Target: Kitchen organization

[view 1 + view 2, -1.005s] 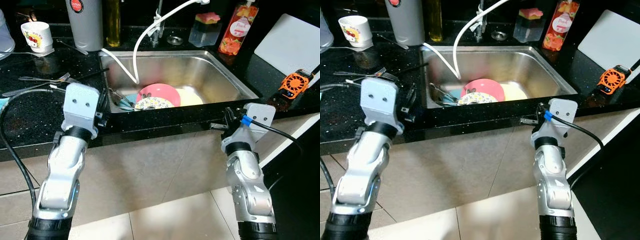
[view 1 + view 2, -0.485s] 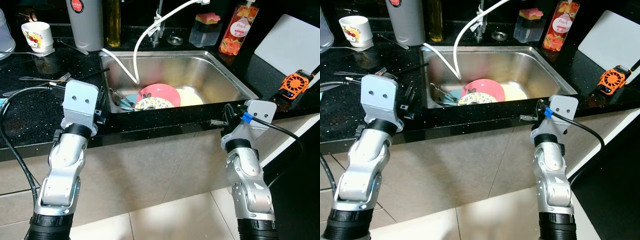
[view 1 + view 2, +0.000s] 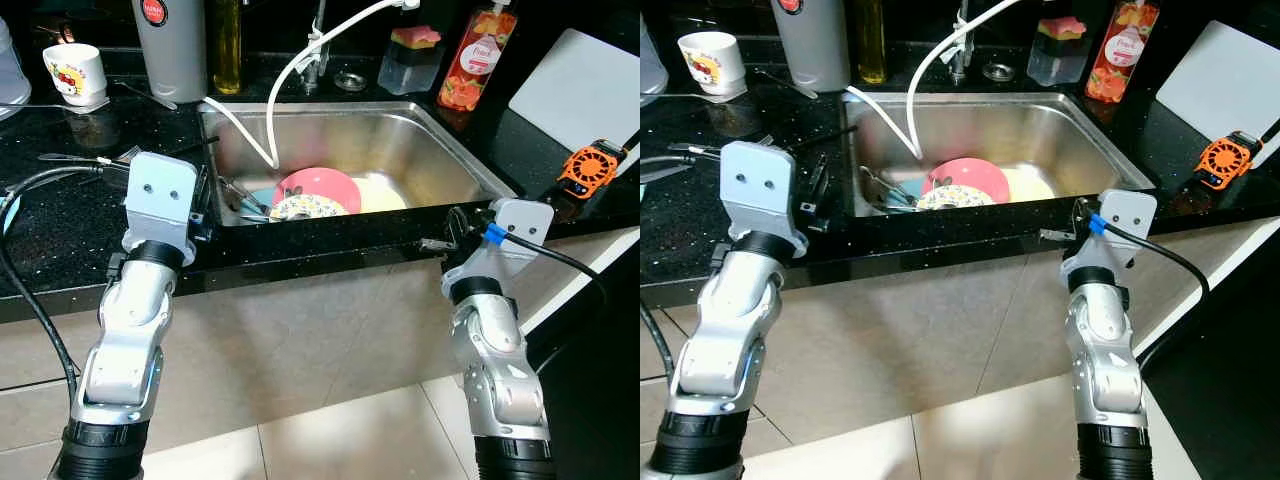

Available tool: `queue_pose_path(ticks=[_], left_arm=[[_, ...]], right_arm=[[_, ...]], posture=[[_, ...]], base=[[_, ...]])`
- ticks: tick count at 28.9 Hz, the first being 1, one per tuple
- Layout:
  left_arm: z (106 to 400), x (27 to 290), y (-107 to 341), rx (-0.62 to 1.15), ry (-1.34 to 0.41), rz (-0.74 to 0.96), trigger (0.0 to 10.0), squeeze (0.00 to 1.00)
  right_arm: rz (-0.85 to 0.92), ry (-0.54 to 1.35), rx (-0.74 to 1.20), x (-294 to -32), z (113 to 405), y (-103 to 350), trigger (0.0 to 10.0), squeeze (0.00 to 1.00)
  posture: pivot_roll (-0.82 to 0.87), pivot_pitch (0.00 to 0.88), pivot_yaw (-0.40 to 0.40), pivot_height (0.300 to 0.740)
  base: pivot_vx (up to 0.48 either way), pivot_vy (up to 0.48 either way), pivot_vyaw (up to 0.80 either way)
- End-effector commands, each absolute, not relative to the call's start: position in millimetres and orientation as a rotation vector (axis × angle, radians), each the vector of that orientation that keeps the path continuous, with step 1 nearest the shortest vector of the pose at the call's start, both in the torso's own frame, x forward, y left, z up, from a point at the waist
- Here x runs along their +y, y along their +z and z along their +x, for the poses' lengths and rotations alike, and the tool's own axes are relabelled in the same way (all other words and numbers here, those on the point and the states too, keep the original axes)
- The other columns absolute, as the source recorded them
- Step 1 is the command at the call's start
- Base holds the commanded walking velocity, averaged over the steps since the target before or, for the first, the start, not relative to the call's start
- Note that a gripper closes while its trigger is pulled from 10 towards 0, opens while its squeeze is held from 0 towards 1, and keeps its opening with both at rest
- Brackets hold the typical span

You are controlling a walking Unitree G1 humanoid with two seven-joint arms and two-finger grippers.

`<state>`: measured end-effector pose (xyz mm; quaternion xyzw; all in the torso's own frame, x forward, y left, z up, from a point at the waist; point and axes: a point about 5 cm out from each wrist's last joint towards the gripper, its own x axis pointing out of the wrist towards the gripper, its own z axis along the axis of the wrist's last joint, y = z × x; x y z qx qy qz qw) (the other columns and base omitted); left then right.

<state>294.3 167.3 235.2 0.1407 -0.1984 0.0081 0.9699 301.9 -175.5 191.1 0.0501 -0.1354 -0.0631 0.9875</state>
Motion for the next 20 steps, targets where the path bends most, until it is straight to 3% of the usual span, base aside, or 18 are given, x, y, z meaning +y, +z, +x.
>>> queue_pose_path(ticks=[1, 20], left_arm=[[293.9, 164.9, 226.3, -0.363, 0.02, 0.271, 10.0, 0.0], [293.5, 157.1, 225.7, -0.375, -0.015, 0.267, 10.0, 0.0]], right_arm=[[0.103, -0.148, -0.264, -180.4, 302.0, 189.9, 10.0, 0.0], [0.111, -0.129, -0.256, -173.7, 303.0, 187.1, 10.0, 0.0]], posture=[[0.2, 0.033, -0.095, 0.74], [0.2, 0.015, -0.097, 0.74]], base=[[0.0, 0.0, 0.0], [0.0, 0.0, 0.0]])
